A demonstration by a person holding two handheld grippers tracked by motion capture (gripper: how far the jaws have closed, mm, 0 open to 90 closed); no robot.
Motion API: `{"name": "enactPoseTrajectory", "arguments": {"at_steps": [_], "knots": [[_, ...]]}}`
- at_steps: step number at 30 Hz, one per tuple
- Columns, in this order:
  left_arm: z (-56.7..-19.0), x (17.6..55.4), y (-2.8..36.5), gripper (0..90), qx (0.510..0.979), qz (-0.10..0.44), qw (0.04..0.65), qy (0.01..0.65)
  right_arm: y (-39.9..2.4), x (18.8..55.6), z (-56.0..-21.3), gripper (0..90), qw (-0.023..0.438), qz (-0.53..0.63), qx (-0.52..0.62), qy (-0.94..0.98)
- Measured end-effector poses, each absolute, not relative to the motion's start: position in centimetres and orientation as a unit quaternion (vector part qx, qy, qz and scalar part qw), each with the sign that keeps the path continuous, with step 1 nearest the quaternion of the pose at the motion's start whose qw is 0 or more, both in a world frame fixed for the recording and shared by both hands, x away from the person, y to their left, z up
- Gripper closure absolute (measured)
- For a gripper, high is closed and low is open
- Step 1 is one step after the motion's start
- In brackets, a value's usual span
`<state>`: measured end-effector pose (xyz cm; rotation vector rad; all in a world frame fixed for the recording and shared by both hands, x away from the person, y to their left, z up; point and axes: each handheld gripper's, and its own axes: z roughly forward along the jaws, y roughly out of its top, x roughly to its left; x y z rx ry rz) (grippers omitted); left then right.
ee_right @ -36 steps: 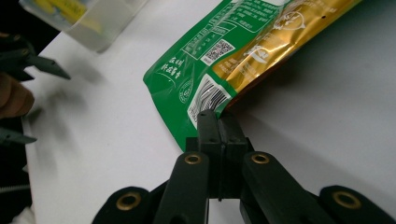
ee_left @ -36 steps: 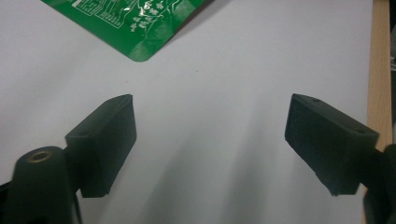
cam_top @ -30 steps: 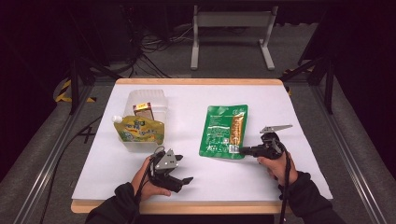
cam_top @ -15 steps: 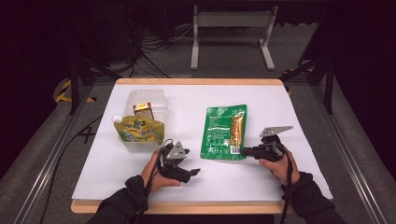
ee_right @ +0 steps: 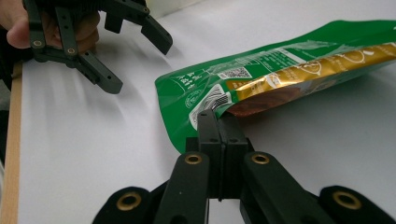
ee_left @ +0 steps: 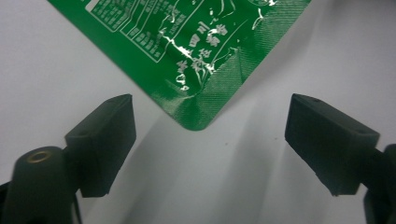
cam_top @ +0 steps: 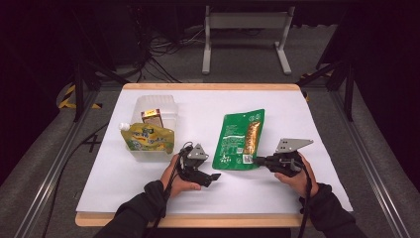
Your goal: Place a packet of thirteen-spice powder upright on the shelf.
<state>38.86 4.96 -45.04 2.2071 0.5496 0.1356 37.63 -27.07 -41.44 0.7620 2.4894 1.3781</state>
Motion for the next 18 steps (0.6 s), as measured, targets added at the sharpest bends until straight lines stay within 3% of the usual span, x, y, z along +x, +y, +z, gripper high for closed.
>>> {"name": "enactPoseTrajectory", "arguments": {"at_steps": [7, 10, 12, 17, 18], "knots": [[-45.4, 38.8, 4.9, 19.8, 0.884, 0.054, 0.407, 0.225, -26.5, 36.6, -40.5, 90.0, 0.076, 0.503, 0.238, 0.827], [-45.4, 38.3, 4.4, 22.0, 0.890, 0.080, 0.396, 0.213, -26.3, 36.3, -40.2, 90.0, 0.070, 0.511, 0.232, 0.825], [-45.4, 38.0, 4.1, 33.2, 0.893, 0.096, 0.390, 0.203, -26.1, 36.1, -39.9, 90.0, 0.065, 0.519, 0.226, 0.822], [-45.3, 37.5, 4.0, 43.6, 0.898, 0.094, 0.388, 0.186, -25.6, 35.6, -39.4, 90.0, 0.059, 0.531, 0.216, 0.817], [-45.3, 37.3, 4.0, 50.7, 0.899, 0.089, 0.391, 0.176, -25.5, 35.5, -39.3, 90.0, 0.055, 0.534, 0.216, 0.816]]}}
